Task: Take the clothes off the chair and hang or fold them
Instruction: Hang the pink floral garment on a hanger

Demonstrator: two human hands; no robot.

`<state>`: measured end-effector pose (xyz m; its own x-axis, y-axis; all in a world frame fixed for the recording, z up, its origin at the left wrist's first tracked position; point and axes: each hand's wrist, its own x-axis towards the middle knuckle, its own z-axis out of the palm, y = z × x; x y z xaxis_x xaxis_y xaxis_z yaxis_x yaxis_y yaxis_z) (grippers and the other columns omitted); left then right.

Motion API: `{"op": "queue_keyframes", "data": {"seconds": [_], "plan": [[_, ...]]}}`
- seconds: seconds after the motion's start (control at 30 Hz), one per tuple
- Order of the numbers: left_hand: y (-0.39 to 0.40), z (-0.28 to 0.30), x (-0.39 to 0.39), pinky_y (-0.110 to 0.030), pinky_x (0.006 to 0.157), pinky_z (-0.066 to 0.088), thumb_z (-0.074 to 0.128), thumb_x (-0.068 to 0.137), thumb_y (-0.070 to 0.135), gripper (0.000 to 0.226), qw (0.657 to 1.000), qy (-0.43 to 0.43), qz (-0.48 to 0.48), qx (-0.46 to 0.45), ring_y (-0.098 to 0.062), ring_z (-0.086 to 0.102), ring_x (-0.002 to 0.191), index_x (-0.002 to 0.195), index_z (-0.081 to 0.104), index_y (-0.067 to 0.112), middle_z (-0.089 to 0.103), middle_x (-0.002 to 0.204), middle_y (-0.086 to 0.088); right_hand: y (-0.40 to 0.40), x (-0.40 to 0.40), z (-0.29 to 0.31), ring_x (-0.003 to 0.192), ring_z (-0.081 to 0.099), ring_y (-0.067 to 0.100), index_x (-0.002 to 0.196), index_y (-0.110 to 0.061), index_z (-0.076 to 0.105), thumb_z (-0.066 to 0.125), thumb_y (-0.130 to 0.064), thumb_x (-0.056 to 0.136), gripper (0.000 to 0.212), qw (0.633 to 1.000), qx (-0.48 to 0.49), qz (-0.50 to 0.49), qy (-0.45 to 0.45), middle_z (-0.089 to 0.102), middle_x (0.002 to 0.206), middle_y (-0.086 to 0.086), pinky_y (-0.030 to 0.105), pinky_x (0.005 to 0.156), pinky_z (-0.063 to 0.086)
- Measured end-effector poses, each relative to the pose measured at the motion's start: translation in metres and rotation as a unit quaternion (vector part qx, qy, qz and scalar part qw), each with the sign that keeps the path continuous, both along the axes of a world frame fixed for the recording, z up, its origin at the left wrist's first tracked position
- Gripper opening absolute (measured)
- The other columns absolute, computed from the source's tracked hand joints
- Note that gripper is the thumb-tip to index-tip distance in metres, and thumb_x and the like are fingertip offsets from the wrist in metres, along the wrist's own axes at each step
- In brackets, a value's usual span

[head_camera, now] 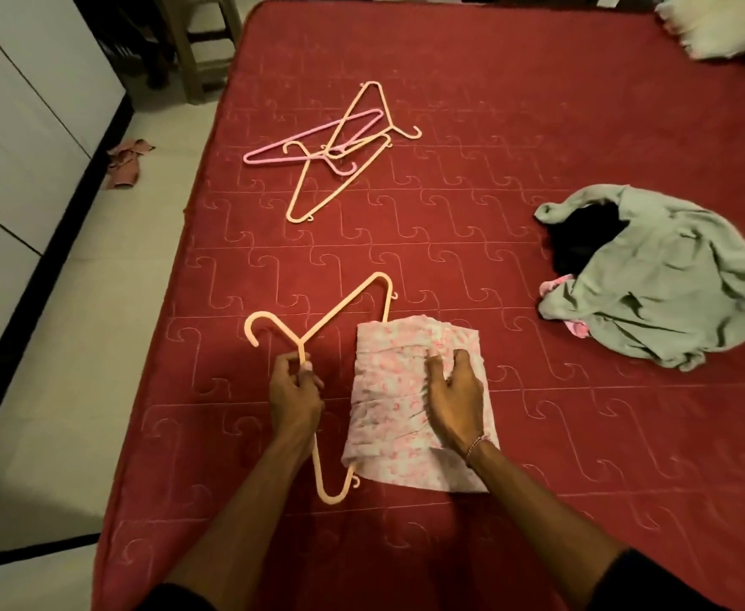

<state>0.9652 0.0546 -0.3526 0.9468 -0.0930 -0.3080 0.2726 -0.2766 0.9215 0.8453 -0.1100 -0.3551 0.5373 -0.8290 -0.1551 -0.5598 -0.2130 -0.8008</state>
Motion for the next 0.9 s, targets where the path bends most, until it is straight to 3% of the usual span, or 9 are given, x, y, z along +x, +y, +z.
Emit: {"op": "queue_keyframes", "data": {"seconds": [0.1,0.2,0.37,0.53,0.67,0.8,0.9], "plan": [[-0.011,-0.002,-0.009,-0.034,0.057,0.044,0.046,0.104,0.016,0.008,1.0,-0.012,-0.014,0.026,-0.017,0.05,0.061,0.107,0.054,0.016,0.057,0.073,-0.003,-0.028,-0.024,-0.013,0.051,0.054,0.024,0.094,-0.018,0.044,0.041,-0.042,0.104,0.026,0.999,-0.019,0.009,0.036,0.058,0.061,0.003,0.042,0.047,0.045],[-0.023,-0.001,-0.017,-0.031,0.054,0.042,0.045,0.105,0.014,0.009,0.999,-0.013,-0.017,0.035,-0.014,0.048,0.059,0.109,0.052,0.015,0.056,0.075,-0.004,-0.047,-0.039,-0.024,0.049,0.053,0.024,0.1,-0.013,0.044,0.038,-0.035,0.107,0.024,0.994,-0.039,0.03,0.093,0.059,0.061,0.005,0.043,0.047,0.047],[-0.034,-0.002,-0.024,-0.031,0.052,0.043,0.044,0.105,0.016,0.009,0.998,-0.025,-0.015,0.055,-0.015,0.049,0.059,0.108,0.052,0.019,0.057,0.078,-0.005,-0.07,-0.05,-0.034,0.057,0.055,0.021,0.106,-0.016,0.038,0.031,-0.044,0.106,0.029,0.97,-0.076,0.089,0.213,0.056,0.069,0.0,0.039,0.053,0.052],[-0.034,0.002,-0.031,-0.032,0.053,0.039,0.041,0.106,0.015,0.012,0.998,-0.035,0.007,0.049,-0.018,0.046,0.063,0.107,0.05,0.023,0.054,0.079,-0.005,-0.068,-0.061,-0.043,0.084,0.059,0.023,0.119,-0.015,0.039,0.022,-0.057,0.102,0.048,0.934,-0.141,0.154,0.289,0.052,0.107,0.007,0.04,0.065,0.057],[-0.038,0.012,-0.032,-0.03,0.052,0.038,0.041,0.106,0.016,0.013,0.997,-0.056,0.007,0.052,-0.017,0.048,0.066,0.108,0.048,0.027,0.056,0.084,-0.006,-0.067,-0.056,-0.043,0.115,0.05,0.033,0.146,-0.005,0.029,0.025,-0.056,0.102,0.068,0.945,-0.134,0.122,0.274,0.045,0.13,0.019,0.046,0.085,0.054],[-0.036,0.032,-0.033,-0.027,0.05,0.038,0.04,0.106,0.018,0.012,0.992,-0.106,-0.035,0.053,-0.014,0.047,0.064,0.111,0.049,0.025,0.054,0.082,-0.005,-0.077,-0.035,-0.026,0.11,0.047,0.028,0.148,-0.007,0.033,0.035,-0.051,0.101,0.064,0.94,-0.228,0.129,0.22,0.05,0.126,0.017,0.042,0.09,0.049],[-0.036,0.051,-0.03,-0.024,0.047,0.036,0.039,0.107,0.022,0.015,0.986,-0.143,-0.063,0.054,-0.012,0.046,0.061,0.116,0.051,0.02,0.055,0.08,-0.006,-0.086,-0.005,0.0,0.12,0.043,0.026,0.149,-0.008,0.032,0.041,-0.042,0.101,0.059,0.942,-0.225,0.2,0.151,0.045,0.137,0.015,0.043,0.101,0.048]]}}
